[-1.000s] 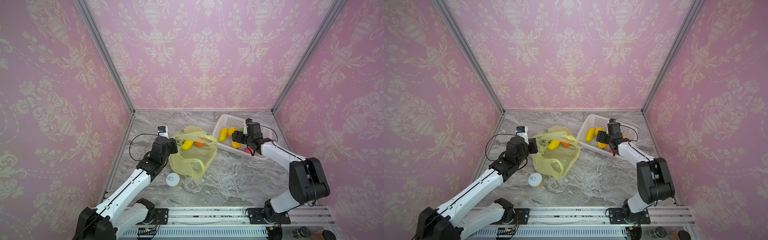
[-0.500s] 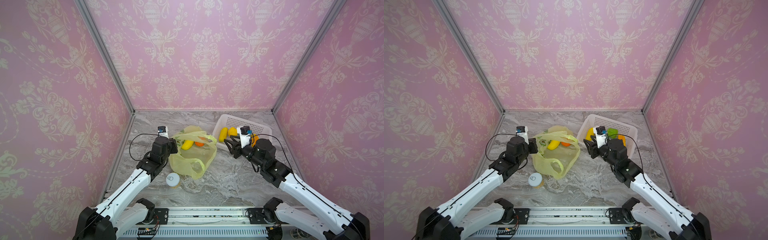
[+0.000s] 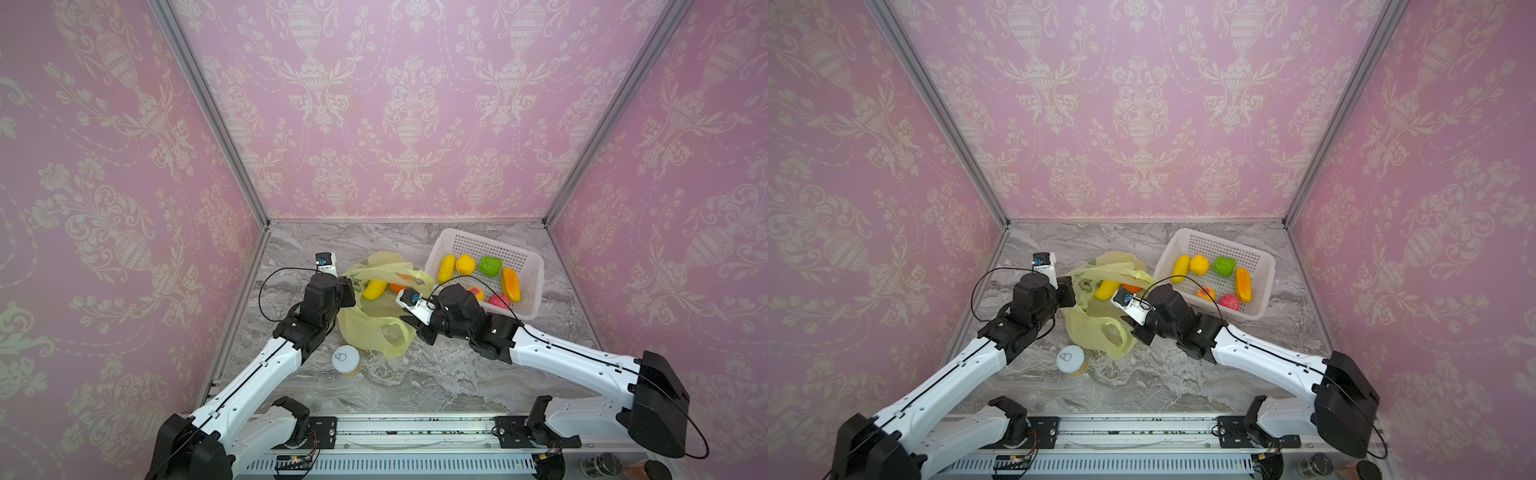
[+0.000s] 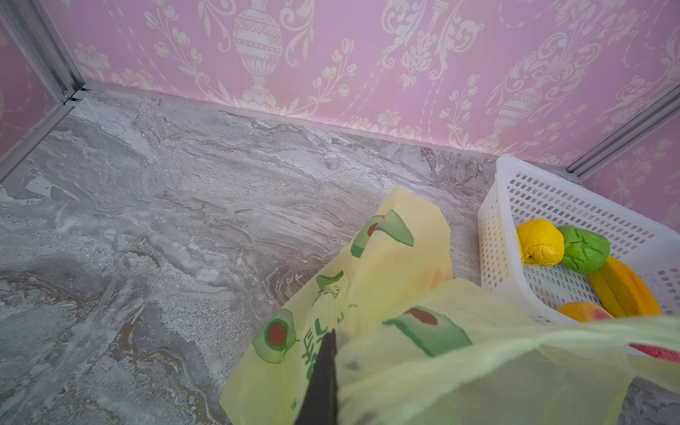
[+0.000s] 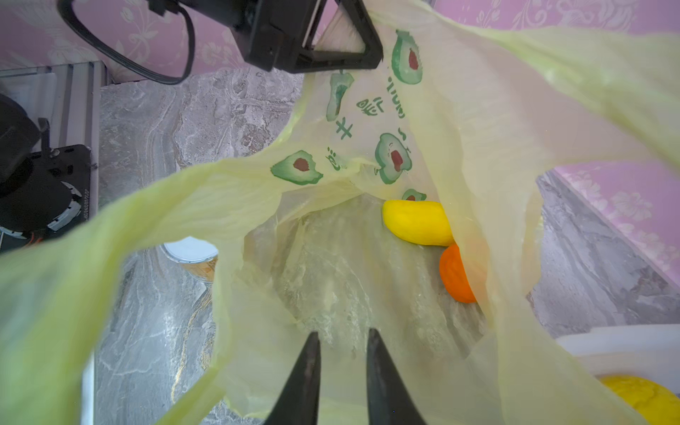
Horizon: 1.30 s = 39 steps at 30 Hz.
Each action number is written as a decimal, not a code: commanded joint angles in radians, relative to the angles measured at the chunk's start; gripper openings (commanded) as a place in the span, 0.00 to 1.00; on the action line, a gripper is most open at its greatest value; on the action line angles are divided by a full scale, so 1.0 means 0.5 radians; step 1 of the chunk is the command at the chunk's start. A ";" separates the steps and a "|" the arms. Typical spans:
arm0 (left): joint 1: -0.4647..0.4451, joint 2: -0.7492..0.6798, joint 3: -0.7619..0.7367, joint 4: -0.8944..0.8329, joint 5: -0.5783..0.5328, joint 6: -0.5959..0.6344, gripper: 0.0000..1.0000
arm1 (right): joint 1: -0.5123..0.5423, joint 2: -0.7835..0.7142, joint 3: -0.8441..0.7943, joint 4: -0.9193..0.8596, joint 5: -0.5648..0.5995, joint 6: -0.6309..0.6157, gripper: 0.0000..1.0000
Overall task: Untie the knot of the plastic bag and take out the fruit
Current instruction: 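Move the right gripper back over the bag mouth, then lower the right gripper into the bag and grasp the orange fruit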
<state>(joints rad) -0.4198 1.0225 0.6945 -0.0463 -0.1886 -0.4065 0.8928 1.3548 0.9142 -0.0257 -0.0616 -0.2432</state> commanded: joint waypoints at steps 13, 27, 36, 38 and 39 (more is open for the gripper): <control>0.014 -0.063 0.008 -0.033 0.035 -0.003 0.00 | 0.132 0.687 0.423 -0.195 0.368 -0.290 0.19; -0.063 -0.088 0.050 0.076 0.458 0.099 0.00 | 0.176 1.257 0.883 -0.132 1.070 -0.276 0.31; -0.108 -0.175 -0.007 0.204 0.631 0.128 0.00 | 0.106 1.453 1.037 -0.070 1.462 -0.232 0.53; -0.108 -0.209 -0.026 0.230 0.644 0.126 0.00 | 0.062 1.523 1.114 -0.118 1.534 -0.196 0.62; -0.108 -0.221 -0.036 0.241 0.647 0.126 0.00 | 0.037 1.555 1.147 -0.135 1.568 -0.178 0.68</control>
<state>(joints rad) -0.4660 0.9386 0.6937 0.0280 0.0856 -0.3691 0.9455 2.0842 1.4456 -0.0662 0.6212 -0.3679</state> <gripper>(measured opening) 0.041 0.661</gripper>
